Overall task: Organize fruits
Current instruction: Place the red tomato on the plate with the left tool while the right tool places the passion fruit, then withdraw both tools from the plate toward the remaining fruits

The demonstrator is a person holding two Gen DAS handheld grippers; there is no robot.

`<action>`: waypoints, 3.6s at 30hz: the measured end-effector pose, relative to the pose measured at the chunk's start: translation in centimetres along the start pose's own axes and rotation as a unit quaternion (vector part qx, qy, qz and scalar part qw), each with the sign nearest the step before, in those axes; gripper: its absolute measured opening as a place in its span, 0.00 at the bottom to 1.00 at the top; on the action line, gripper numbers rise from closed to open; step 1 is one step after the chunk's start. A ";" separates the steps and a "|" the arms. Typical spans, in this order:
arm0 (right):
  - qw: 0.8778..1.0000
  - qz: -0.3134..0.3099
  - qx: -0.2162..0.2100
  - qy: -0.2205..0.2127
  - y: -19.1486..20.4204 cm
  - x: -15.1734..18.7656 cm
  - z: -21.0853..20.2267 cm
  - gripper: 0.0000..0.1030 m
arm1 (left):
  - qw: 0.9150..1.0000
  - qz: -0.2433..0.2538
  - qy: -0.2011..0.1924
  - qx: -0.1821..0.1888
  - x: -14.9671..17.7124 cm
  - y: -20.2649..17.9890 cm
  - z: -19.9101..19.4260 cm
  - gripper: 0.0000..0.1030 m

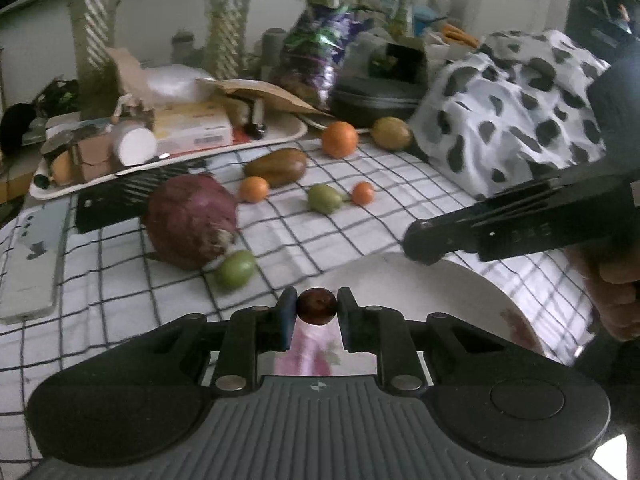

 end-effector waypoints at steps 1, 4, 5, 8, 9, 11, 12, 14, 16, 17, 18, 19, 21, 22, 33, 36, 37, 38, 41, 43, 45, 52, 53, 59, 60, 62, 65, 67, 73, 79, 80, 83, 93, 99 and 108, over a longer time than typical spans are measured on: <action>1.000 -0.005 -0.002 0.004 0.2 0.3 0.0 0.32 | 1.000 0.004 0.001 0.000 0.1 -0.3 0.0 0.21; 0.999 -0.022 -0.006 0.023 0.9 1.1 0.4 0.32 | 1.000 0.021 0.007 0.000 0.5 -1.3 0.3 0.21; 0.999 -0.028 -0.007 0.031 1.0 1.4 0.6 0.32 | 1.000 0.027 0.011 0.001 0.7 -1.5 0.5 0.21; 0.998 -0.044 -0.009 0.051 1.3 2.1 1.4 0.32 | 0.999 0.041 0.026 0.001 1.0 -1.9 1.2 0.21; 0.997 -0.048 -0.007 0.058 1.3 2.3 1.6 0.32 | 0.999 0.043 0.032 0.003 1.2 -1.9 1.5 0.21; 0.996 -0.060 -0.003 0.070 1.5 2.6 2.1 0.32 | 0.998 0.048 0.040 0.004 1.3 -2.0 1.9 0.21; 0.995 -0.067 0.000 0.075 1.5 2.7 2.3 0.32 | 0.998 0.051 0.044 0.004 1.4 -2.0 2.1 0.21; 0.993 -0.083 0.009 0.083 1.7 3.0 2.6 0.32 | 0.997 0.057 0.053 0.006 1.6 -2.1 2.5 0.21; 0.992 -0.096 0.009 0.084 1.9 3.0 2.7 0.33 | 0.996 0.066 0.059 0.004 1.8 -2.2 2.7 0.21; 0.991 -0.103 0.011 0.084 2.0 3.0 2.8 0.33 | 0.996 0.072 0.060 0.003 1.9 -2.3 2.8 0.21; 0.990 -0.110 0.013 0.085 2.1 3.1 2.8 0.33 | 0.995 0.080 0.059 0.000 2.0 -2.4 2.8 0.21; 0.989 -0.118 0.015 0.085 2.2 3.1 2.8 0.33 | 0.995 0.085 0.059 -0.002 2.0 -2.4 2.8 0.21; 0.987 -0.135 0.021 0.086 2.4 3.2 2.8 0.33 | 0.994 0.093 0.058 -0.004 2.1 -2.5 2.7 0.21; 0.986 -0.142 0.024 0.086 2.5 3.3 2.8 0.33 | 0.994 0.097 0.057 -0.005 2.1 -2.6 2.7 0.21; 0.980 -0.184 0.048 0.061 2.8 3.8 1.2 0.65 | 0.990 0.124 0.052 -0.030 2.2 -2.7 2.1 0.47; 0.982 -0.176 0.051 0.054 2.5 3.9 0.5 0.68 | 0.990 0.131 0.033 -0.030 2.2 -3.0 1.3 0.67; 0.983 -0.171 0.052 0.053 2.4 4.0 0.2 0.69 | 0.990 0.134 0.027 -0.039 2.2 -3.1 1.0 0.68; 0.983 -0.167 0.052 0.049 2.4 4.1 -0.1 0.71 | 0.990 0.135 0.024 -0.045 2.3 -3.1 0.8 0.68; 0.986 -0.154 0.053 0.038 2.2 4.5 -1.2 0.79 | 0.991 0.123 0.021 -0.041 2.5 -2.9 0.1 0.68; 0.988 -0.143 0.057 0.032 2.1 4.9 -1.8 0.81 | 0.992 0.119 0.017 -0.032 2.6 -3.0 -0.4 0.68; 0.989 -0.134 0.062 0.027 2.0 5.2 -2.3 0.82 | 0.992 0.121 0.015 -0.033 2.7 -3.2 -0.7 0.71; 0.992 -0.096 0.076 0.007 1.8 6.6 -4.4 0.96 | 0.994 0.101 0.015 -0.033 4.0 -3.6 -2.4 0.77; 0.993 -0.090 0.076 0.007 1.7 6.9 -4.6 0.99 | 0.994 0.099 0.014 -0.034 4.2 -3.7 -2.7 0.77; 0.994 -0.064 0.088 0.016 1.9 8.3 -5.1 1.00 | 0.996 0.082 0.015 -0.042 5.2 -4.4 -4.0 0.77; 0.994 -0.062 0.092 0.018 1.9 8.5 -5.1 1.00 | 0.996 0.079 0.015 -0.044 5.3 -4.5 -4.2 0.78; 0.993 -0.058 0.099 0.023 2.1 8.9 -5.1 1.00 | 0.996 0.074 0.016 -0.048 5.6 -4.7 -4.5 0.78; 0.993 -0.049 0.104 0.029 2.3 9.5 -5.2 1.00 | 0.996 0.065 0.019 -0.061 5.9 -4.7 -4.7 0.78; 0.993 -0.047 0.105 0.031 2.4 9.7 -5.2 1.00 | 0.996 0.057 0.019 -0.067 5.9 -4.5 -4.8 0.78; 0.992 -0.050 0.112 0.034 2.6 9.9 -5.1 1.00 | 0.996 0.040 0.011 -0.075 5.9 -4.0 -5.2 0.78; 0.992 -0.039 0.116 0.028 2.2 9.6 -5.1 1.00 | 0.996 0.026 0.008 -0.083 5.7 -3.6 -5.2 0.78; 0.992 -0.037 0.116 0.026 2.2 9.6 -5.1 1.00 | 0.996 0.023 0.008 -0.084 5.7 -3.5 -5.2 0.78; 0.992 -0.029 0.118 0.020 1.9 9.3 -5.2 1.00 | 0.996 0.013 0.006 -0.085 5.5 -3.2 -5.2 0.78; 0.992 -0.015 0.128 -0.005 1.1 7.7 -5.1 1.00 | 0.997 -0.011 -0.010 -0.074 4.3 -2.2 -4.6 0.77; 0.991 -0.006 0.136 -0.015 0.2 6.6 -4.8 1.00 | 0.996 0.000 -0.010 -0.086 3.4 -1.7 -3.4 0.77; 0.988 0.007 0.153 -0.012 -1.8 5.0 -3.6 1.00 | 0.996 -0.002 -0.003 -0.090 1.7 -0.1 -1.2 0.77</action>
Point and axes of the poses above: each gripper's, at about its wrist camera, not at the fingertips, and z roughly the way its jaws point, y to its left, x to its underside, the point moved 5 cm from there along z, roughly the way its jaws point, and after that the axes turned 11 degrees about y, right-handed, at the moved point
